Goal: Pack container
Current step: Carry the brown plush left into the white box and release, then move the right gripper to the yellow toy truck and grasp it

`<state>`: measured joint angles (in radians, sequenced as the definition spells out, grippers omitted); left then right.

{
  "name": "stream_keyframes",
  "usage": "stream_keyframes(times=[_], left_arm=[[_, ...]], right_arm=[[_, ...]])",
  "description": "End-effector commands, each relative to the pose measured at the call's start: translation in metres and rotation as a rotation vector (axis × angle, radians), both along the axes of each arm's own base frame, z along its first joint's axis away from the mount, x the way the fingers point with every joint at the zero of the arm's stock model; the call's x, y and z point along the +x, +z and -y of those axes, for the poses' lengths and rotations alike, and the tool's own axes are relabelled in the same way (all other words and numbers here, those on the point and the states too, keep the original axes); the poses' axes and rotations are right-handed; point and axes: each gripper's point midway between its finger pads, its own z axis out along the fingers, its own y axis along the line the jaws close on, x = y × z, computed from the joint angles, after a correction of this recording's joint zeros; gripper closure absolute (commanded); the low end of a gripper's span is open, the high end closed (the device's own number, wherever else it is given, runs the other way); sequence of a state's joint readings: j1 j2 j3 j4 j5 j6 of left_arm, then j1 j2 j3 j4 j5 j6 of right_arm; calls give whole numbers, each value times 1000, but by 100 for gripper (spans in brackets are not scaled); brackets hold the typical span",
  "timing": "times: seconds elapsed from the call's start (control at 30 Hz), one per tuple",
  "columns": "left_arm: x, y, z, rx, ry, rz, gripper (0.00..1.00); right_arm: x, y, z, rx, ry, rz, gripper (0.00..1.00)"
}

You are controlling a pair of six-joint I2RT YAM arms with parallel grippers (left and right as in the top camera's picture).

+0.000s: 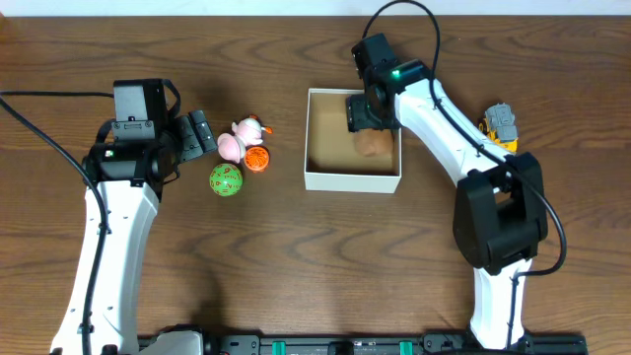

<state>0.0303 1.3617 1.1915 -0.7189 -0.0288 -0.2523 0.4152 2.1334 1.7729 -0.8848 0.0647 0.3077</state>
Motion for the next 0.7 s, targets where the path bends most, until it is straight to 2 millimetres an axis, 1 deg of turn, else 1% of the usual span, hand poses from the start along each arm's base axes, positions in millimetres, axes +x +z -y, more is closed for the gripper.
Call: stream_keyframes(times=[0.0,0.1,0.17,0.23,0.3,0.33,0.37,0.43,0.53,0.6,0.67], left_arm=[[4,8,-1,-4,6,20,2],[4,9,-1,-4,6,20,2],[4,8,-1,-4,6,20,2],[4,8,-1,-4,6,20,2],[4,8,-1,-4,6,20,2],[4,8,-1,-4,6,20,2],[4,8,-1,-4,6,20,2],[4,8,-1,-4,6,20,2],[4,8,-1,-4,6,20,2],[4,8,-1,-4,6,20,2],[4,8,-1,-4,6,20,2]], right_arm=[[18,69,9,1,-19,172,16],[21,102,21,4,-48,243,9],[21,120,37,-2,-81,279,5],[21,134,61,-12,-129,296,3],[22,139,91,-22,-188,291,2],[23,138,110,-29,-230,281,2],[23,136,124,-33,-262,272,2],[24,127,164,-44,-354,237,2],[20,110,209,-44,-443,172,6],[14,97,231,-42,-489,122,6],[10,84,246,-46,-496,77,6]])
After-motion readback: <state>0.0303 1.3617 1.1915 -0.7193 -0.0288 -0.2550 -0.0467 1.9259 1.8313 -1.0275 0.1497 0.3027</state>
